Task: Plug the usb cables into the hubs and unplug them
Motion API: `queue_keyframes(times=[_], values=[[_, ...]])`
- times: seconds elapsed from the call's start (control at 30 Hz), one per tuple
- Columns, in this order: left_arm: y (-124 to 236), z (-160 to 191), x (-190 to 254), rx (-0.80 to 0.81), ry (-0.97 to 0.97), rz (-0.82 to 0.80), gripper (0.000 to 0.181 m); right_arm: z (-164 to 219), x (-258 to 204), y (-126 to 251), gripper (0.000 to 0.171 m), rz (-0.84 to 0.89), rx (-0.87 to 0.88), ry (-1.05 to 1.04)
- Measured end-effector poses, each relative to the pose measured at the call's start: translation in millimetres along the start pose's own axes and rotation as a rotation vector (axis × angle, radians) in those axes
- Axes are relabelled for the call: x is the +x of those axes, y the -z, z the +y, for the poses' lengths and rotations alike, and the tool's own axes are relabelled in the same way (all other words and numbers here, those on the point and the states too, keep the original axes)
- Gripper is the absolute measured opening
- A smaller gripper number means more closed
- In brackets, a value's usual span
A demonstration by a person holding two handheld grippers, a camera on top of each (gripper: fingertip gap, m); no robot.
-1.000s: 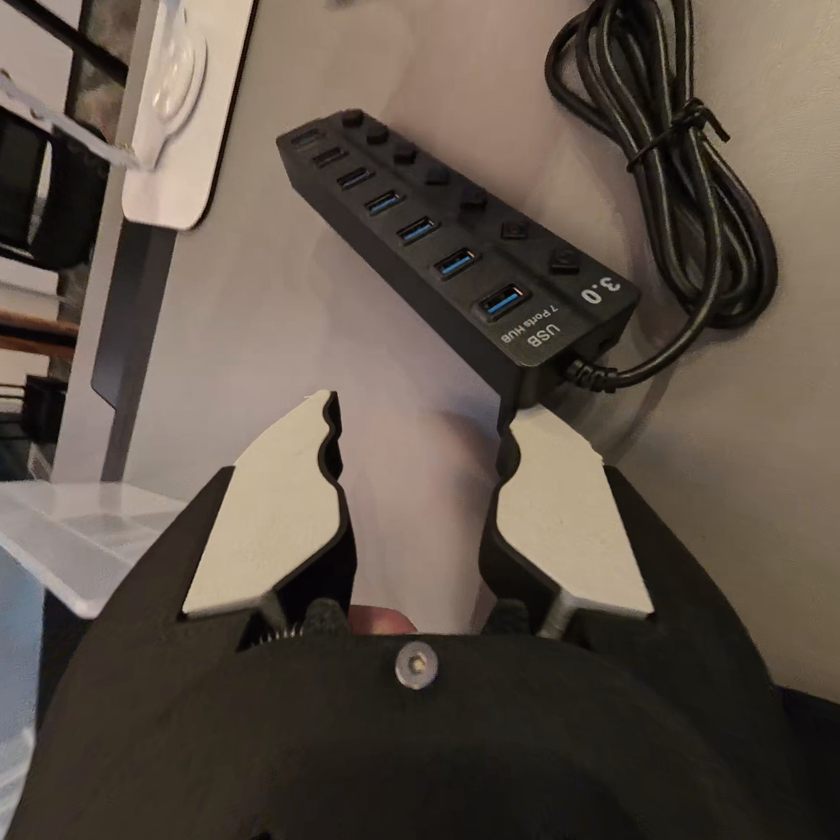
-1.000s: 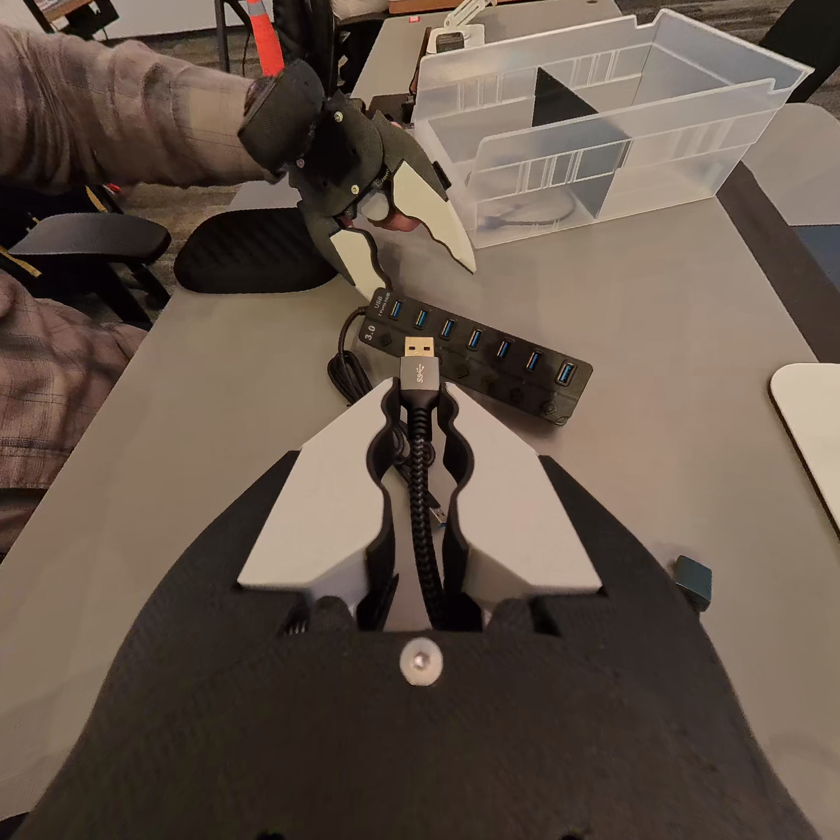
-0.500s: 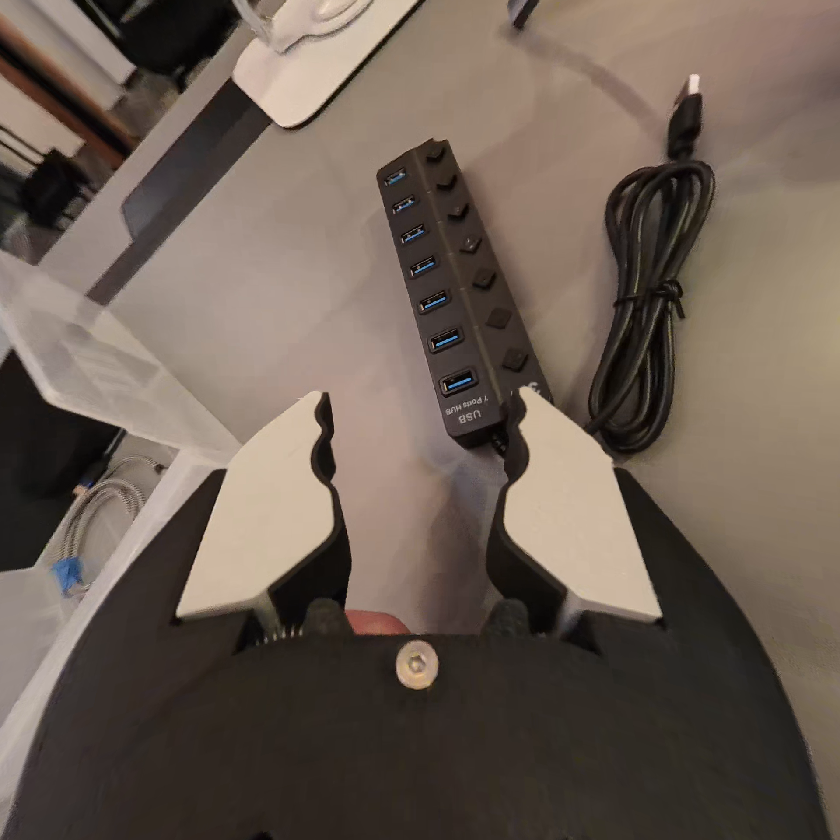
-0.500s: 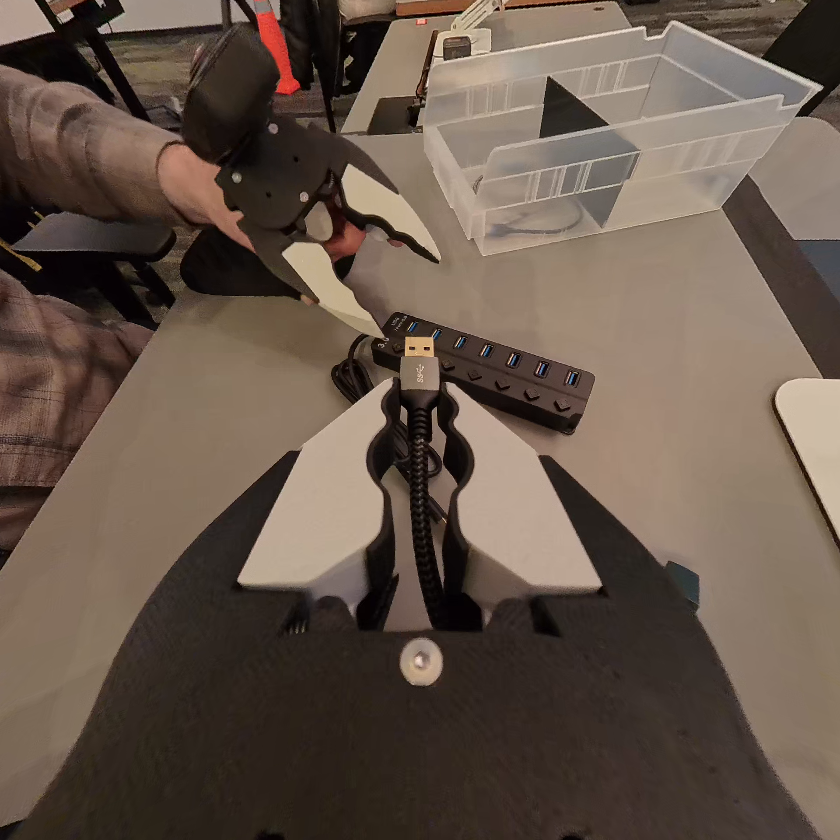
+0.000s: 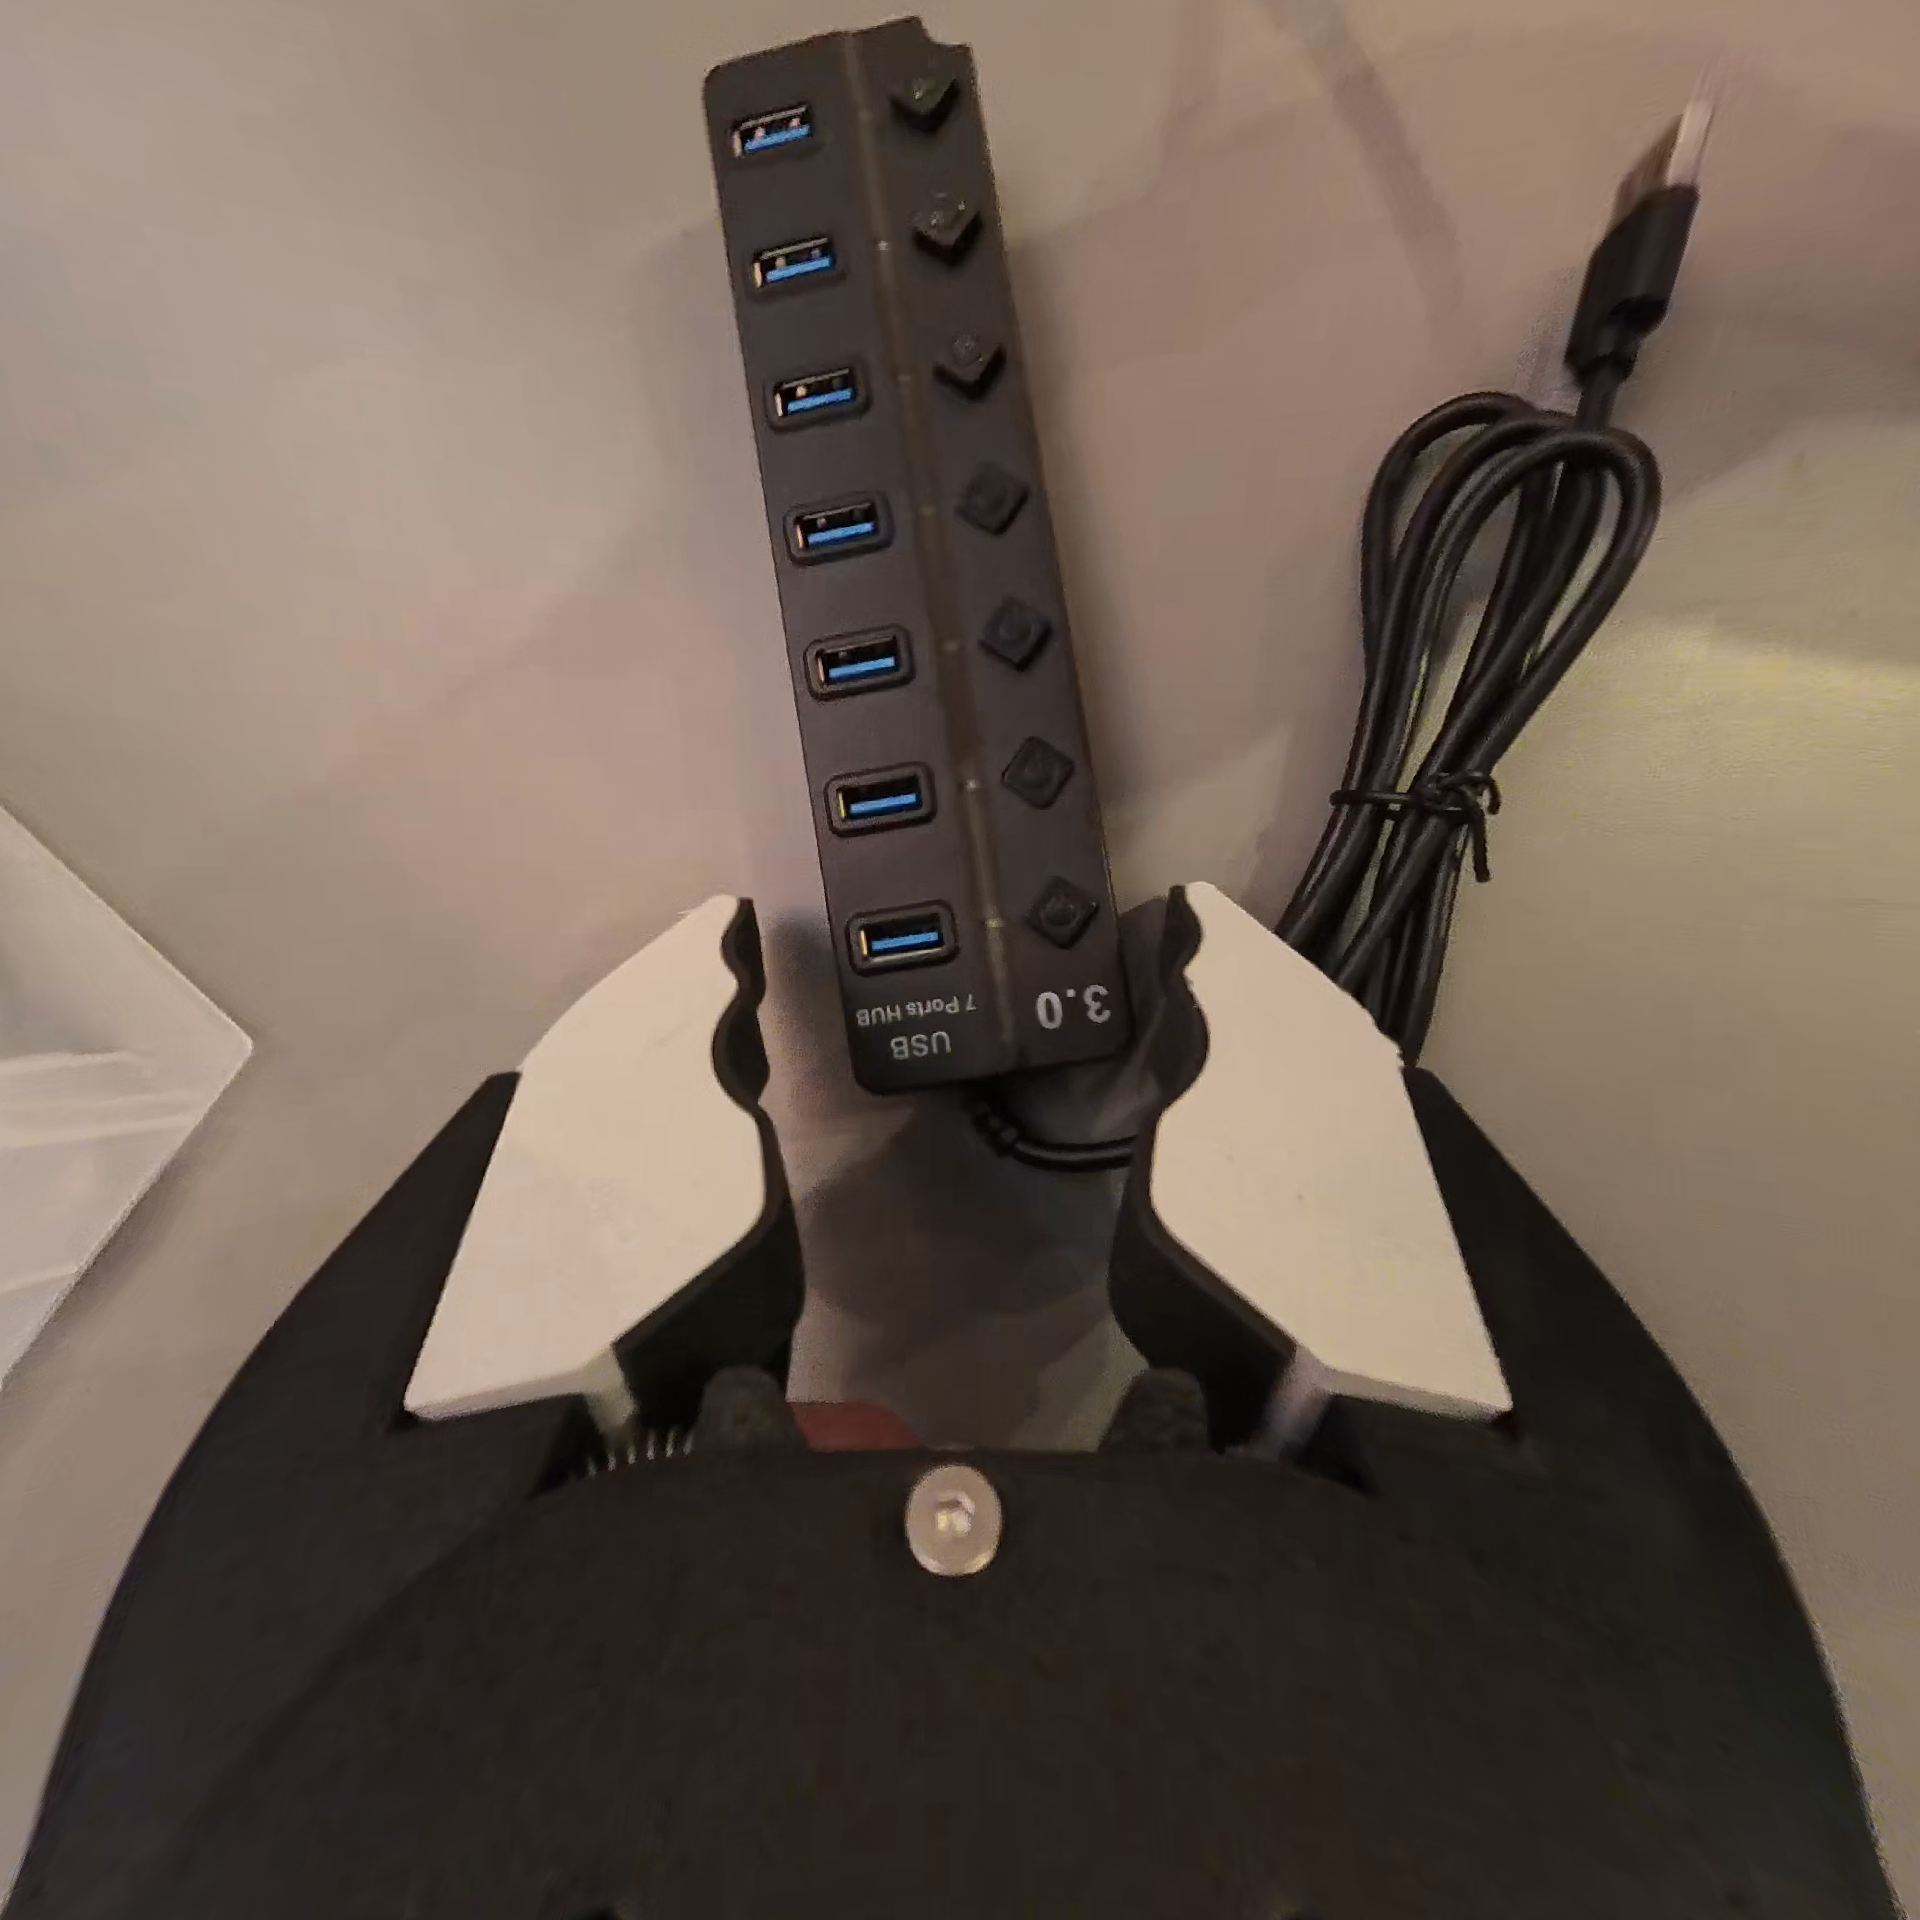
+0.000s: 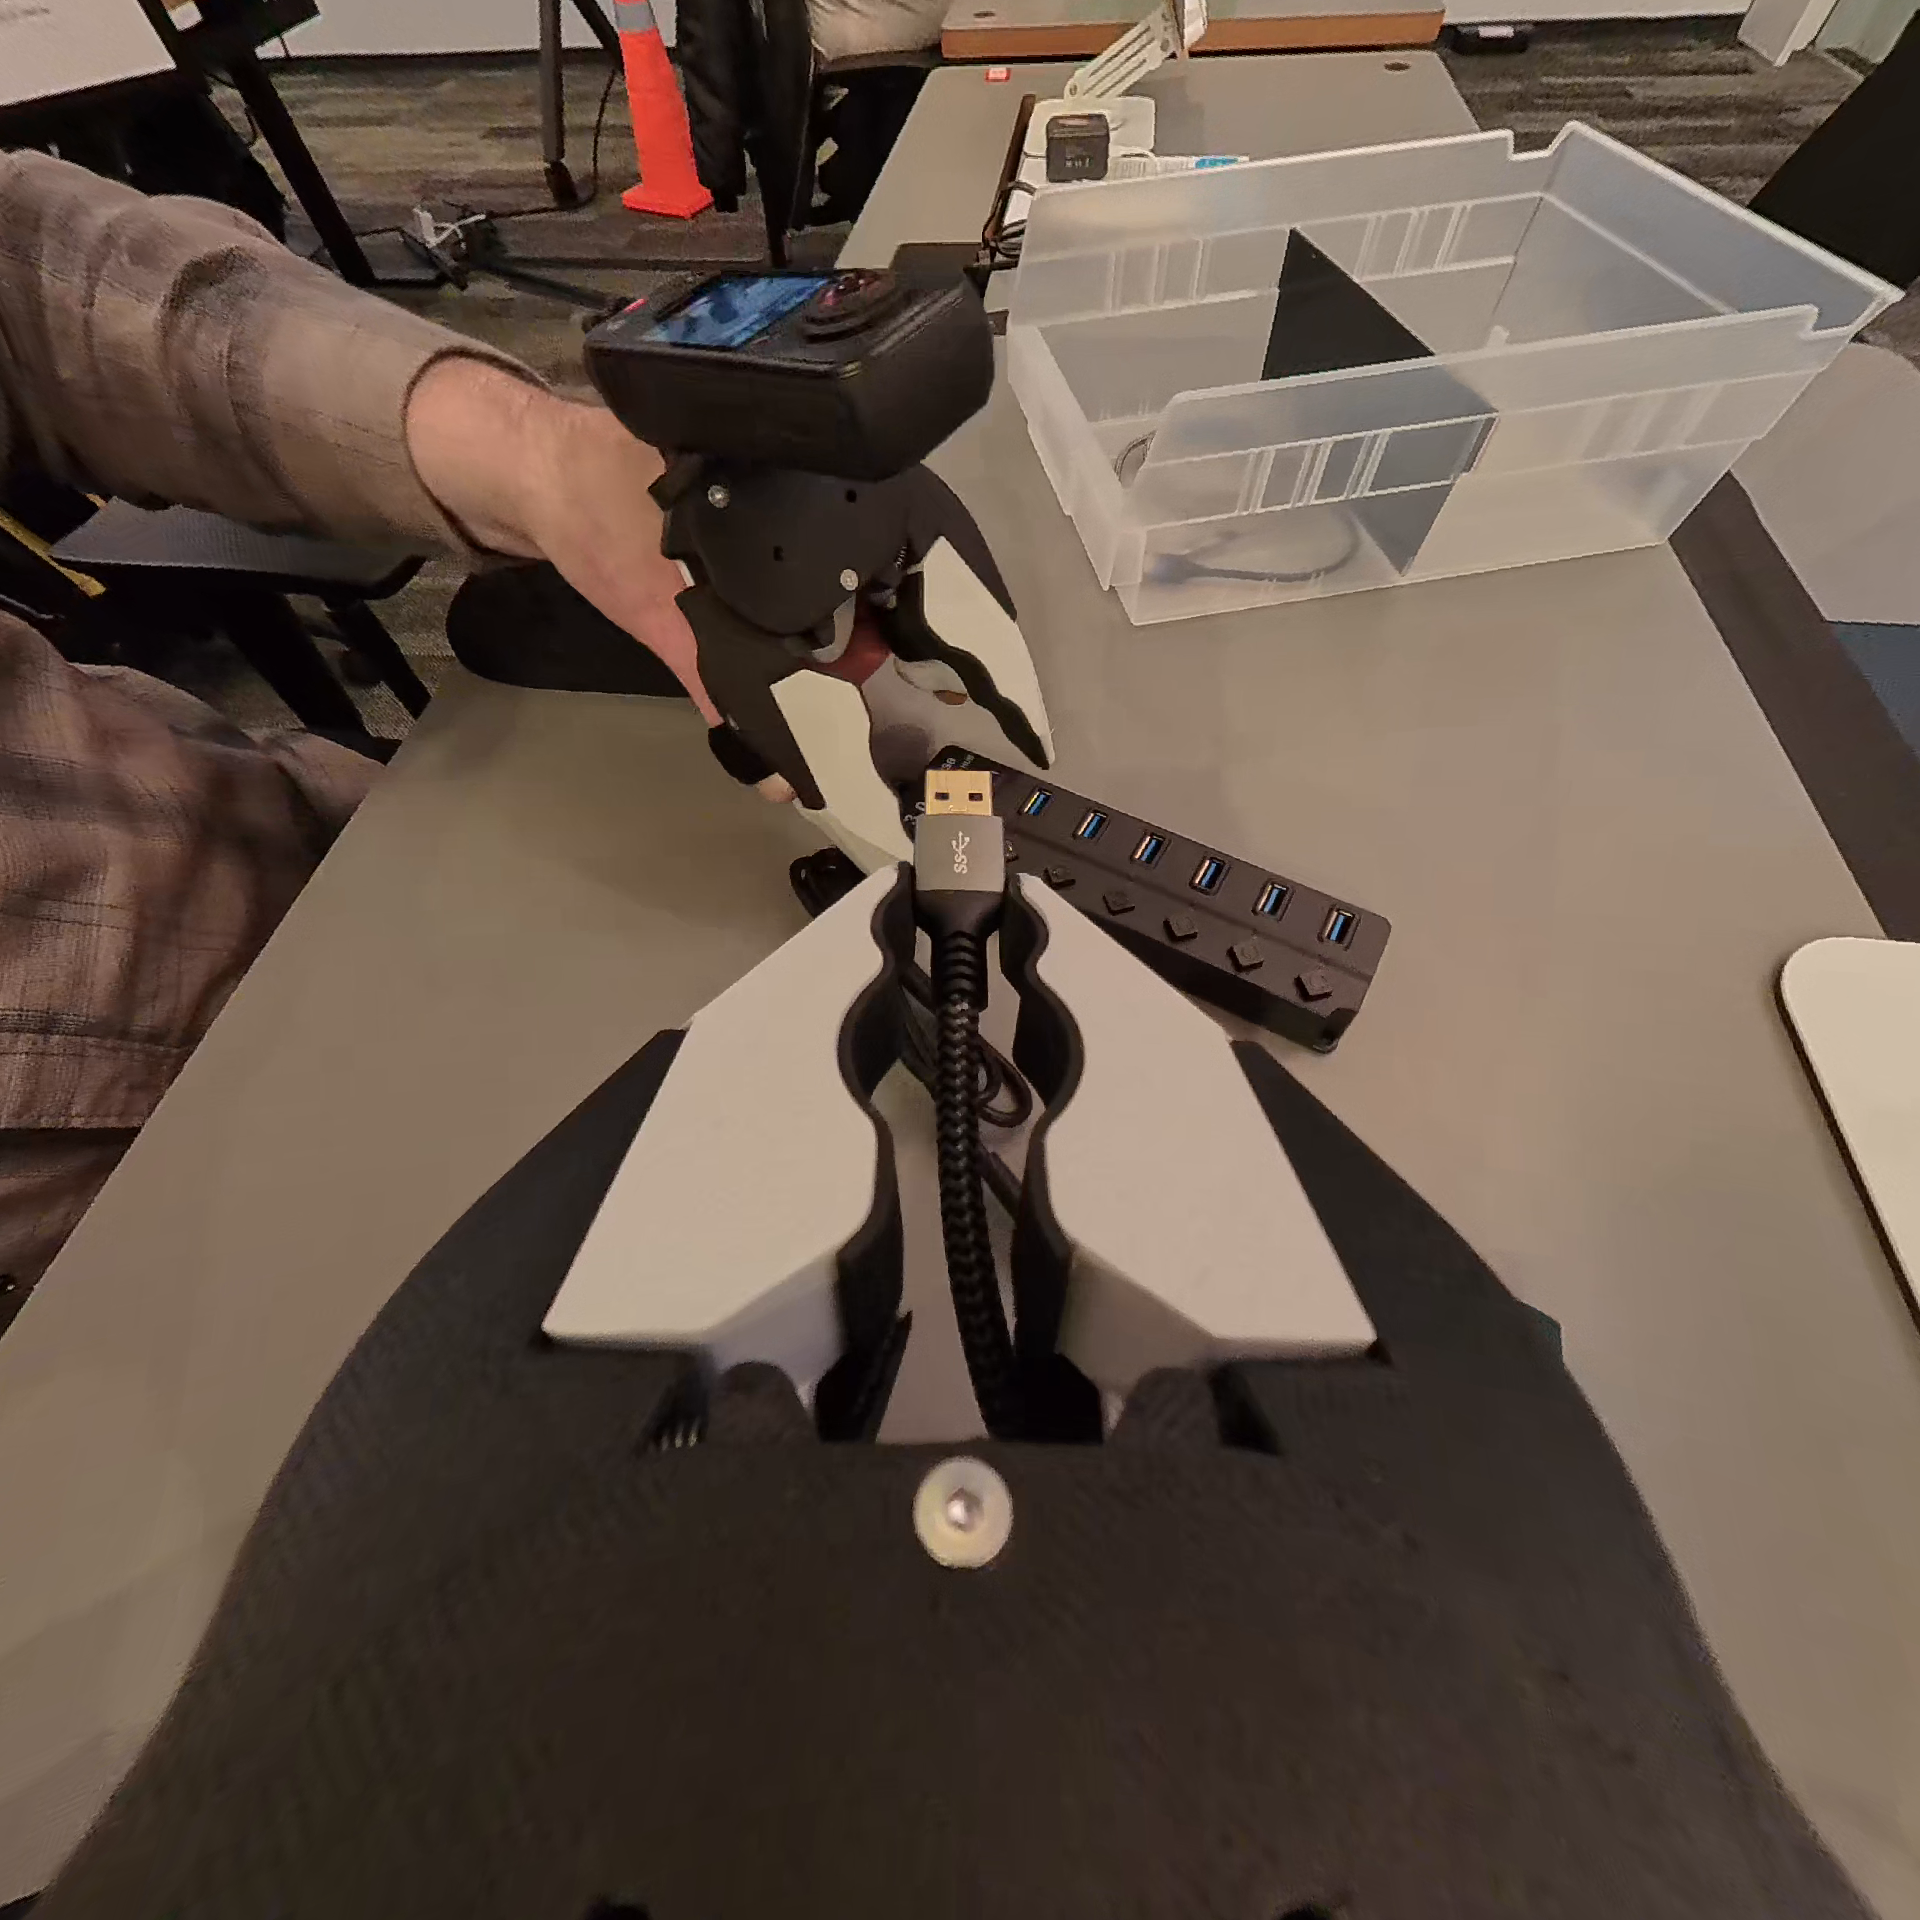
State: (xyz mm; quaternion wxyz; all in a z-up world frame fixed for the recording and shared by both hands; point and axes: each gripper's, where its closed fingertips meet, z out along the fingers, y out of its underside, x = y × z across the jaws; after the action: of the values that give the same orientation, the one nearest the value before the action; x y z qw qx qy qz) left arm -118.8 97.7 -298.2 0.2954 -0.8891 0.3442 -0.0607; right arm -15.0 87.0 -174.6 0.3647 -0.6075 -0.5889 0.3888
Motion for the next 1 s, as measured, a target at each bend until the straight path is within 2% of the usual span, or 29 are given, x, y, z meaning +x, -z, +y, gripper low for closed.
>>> queue_keyframes(times=[0.07,0.13,0.37,0.6,0.8,1.0], values=[[-1,1,6,0.008,0.024,0.055,0.059,0,0,0,0.013,-0.001,0.001,0.001],[-1,0,4,0.031,-0.001,0.056,0.054,0,-1,-1,0.013,-0.002,0.0,0.001],[12,-12,-4,0.052,-0.233,0.027,0.053,2,0,-4,0.013,0.011,-0.01,0.018],[53,-29,-18,-0.066,-0.53,0.053,0.053,7,1,-14,0.013,0.038,-0.042,0.06],[92,-43,-24,-0.262,-0.732,0.077,0.054,12,-2,-25,0.013,0.039,-0.073,0.076],[123,-39,-29,-0.63,-0.926,0.135,0.053,17,-4,-29,0.013,0.024,-0.087,0.066]])
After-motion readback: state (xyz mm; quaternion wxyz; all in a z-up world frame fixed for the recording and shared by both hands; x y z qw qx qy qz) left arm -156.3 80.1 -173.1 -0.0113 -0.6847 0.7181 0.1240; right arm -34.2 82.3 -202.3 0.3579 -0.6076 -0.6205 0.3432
